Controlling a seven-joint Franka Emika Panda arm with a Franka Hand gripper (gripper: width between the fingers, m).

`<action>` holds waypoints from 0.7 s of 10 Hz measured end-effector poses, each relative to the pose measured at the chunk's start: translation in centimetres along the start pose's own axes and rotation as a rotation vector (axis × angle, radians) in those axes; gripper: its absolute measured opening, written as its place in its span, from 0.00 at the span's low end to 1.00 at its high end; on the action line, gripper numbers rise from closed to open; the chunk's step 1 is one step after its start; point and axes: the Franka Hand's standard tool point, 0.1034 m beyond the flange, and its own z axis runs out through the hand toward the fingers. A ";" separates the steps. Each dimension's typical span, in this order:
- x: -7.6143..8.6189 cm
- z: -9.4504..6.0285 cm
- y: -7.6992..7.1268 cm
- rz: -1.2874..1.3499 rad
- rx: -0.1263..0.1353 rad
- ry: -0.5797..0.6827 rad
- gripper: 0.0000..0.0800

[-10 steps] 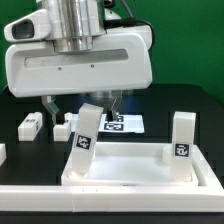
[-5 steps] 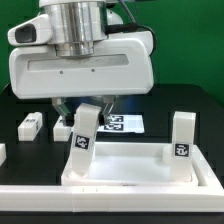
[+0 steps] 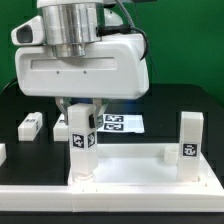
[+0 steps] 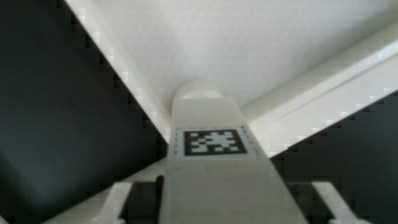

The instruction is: Assemble desk

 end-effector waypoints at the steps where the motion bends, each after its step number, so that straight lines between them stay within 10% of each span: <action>1: 0.0 0.1 0.0 0.096 0.000 -0.001 0.36; 3: 0.0 0.1 -0.2 0.297 -0.002 -0.006 0.36; 7: 0.7 0.3 0.8 0.957 0.100 -0.074 0.36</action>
Offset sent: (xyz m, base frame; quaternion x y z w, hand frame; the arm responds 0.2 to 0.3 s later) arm 0.0052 -0.0071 -0.0056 0.0153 -0.0218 0.3488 0.9368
